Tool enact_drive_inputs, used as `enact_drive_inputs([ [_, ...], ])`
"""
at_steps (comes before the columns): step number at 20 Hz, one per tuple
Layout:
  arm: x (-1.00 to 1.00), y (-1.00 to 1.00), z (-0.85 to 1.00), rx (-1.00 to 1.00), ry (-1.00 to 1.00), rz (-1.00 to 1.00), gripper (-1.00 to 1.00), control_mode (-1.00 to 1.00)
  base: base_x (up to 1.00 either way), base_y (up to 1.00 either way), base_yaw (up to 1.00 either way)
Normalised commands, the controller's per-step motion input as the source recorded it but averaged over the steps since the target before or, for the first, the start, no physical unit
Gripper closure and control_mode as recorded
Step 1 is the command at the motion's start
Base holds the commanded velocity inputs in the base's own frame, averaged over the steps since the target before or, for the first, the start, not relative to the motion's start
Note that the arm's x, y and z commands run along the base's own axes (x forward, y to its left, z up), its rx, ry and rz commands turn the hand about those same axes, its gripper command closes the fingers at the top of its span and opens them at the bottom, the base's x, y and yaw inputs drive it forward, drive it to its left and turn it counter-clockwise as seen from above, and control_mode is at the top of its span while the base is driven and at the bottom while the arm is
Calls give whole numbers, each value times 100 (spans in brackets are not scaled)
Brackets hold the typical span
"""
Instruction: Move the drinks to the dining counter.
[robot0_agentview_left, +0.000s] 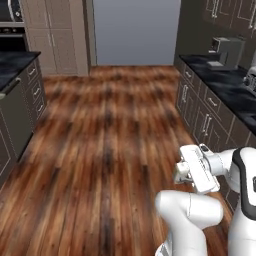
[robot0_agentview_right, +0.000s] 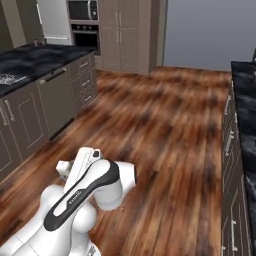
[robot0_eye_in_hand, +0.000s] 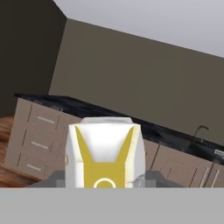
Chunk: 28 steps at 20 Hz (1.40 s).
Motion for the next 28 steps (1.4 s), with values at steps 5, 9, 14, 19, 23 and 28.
enact_drive_inputs([
  [5, 0, 0, 0, 0, 0, 0, 100, 100, 100, 17, 8],
  [9, 0, 0, 0, 0, 0, 0, 100, 100, 99, 16, 18],
  [14, 0, 0, 0, 0, 0, 0, 100, 100, 90, 7, 27],
  [19, 0, 0, 0, 0, 0, 0, 100, 100, 84, 1, 34],
  [23, 0, 0, 0, 0, 0, 0, 100, 100, 79, 0, 39],
  [28, 0, 0, 0, 0, 0, 0, 100, 100, 89, 0, 42],
])
